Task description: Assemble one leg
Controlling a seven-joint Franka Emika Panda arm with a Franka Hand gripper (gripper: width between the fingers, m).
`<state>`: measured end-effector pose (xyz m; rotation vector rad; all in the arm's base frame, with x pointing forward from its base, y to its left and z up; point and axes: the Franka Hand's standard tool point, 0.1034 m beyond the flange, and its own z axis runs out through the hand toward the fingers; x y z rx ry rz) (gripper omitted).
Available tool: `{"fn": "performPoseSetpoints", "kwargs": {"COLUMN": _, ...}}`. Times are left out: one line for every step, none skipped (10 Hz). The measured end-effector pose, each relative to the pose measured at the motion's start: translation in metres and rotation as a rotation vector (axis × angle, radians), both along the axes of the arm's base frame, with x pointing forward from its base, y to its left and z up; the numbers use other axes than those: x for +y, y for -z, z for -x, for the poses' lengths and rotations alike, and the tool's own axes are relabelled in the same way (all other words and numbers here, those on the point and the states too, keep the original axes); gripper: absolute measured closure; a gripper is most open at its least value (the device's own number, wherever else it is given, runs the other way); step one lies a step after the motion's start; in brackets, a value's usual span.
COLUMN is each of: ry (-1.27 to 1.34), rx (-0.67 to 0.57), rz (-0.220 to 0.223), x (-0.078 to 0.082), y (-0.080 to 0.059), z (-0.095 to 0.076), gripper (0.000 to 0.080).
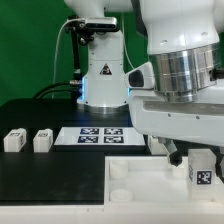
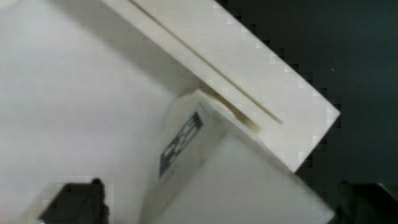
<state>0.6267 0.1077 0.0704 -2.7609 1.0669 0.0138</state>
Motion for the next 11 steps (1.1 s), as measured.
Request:
{"fn": "performPoseSetpoints", "kwargs": {"ry": -0.207, "rx": -0.029, "rz": 0.047, "x": 0.003, "y": 0.0007, "z": 0.0013, "gripper": 0.0152}}
{"fn": "performPoseSetpoints", "kwargs": {"ry": -0.326, "rx": -0.043, "rz": 0.072, "x": 0.0045, "y": 0.0002, "z": 0.0017, "gripper": 0.0151}}
{"fn": "performPoseSetpoints", "kwargs": {"ry": -0.474, "rx": -0.064, "rz": 0.103, "x": 0.0069, "y": -0.0013, "z": 0.0014, "gripper": 0.0151}}
{"fn": "performPoseSetpoints", "kwargs": {"ry": -0.543, "rx": -0.08, "rz": 0.111, "x": 0.0078, "y": -0.0014, "z": 0.0007, "gripper": 0.0151}}
{"fn": "performPoseSetpoints", "kwargs": {"ry": -0.516, "rx": -0.077, "rz": 0.107, "x": 0.0072, "y": -0.0008, "z": 0.0008, "gripper": 0.0199}}
{"fn": "performPoseSetpoints", "kwargs": {"ry": -0.516, "rx": -0.076, "rz": 0.107, "x": 0.0073, "y": -0.0007, "z": 0.0008, "gripper": 0.0199}}
{"fn": "performPoseSetpoints", "kwargs": {"ry": -0.472, "rx": -0.071, "rz": 0.102, "x": 0.0078, "y": -0.0005, "z": 0.001, "gripper": 0.0337}}
{"fn": "performPoseSetpoints", "kwargs": {"ry": -0.372, "rx": -0.057, "rz": 0.092, "x": 0.0086, "y": -0.0001, "z": 0.0014, "gripper": 0.0478}}
{"fn": "performPoseSetpoints", "kwargs": {"ry": -0.281, "rx": -0.042, "rz": 0.087, "x": 0.0075, "y": 0.0006, "z": 0.0019, "gripper": 0.0478}}
{"fn": "performPoseSetpoints", "kwargs": {"ry": -0.168, "rx": -0.024, "rz": 0.077, "x": 0.0069, "y": 0.0003, "z": 0.0017, "gripper": 0.0505}}
{"fn": "performPoseSetpoints", "kwargs": {"ry": 0.0, "rx": 0.009, "rz": 0.059, "x": 0.0056, "y": -0.0016, "z": 0.0007, "gripper": 0.0505}}
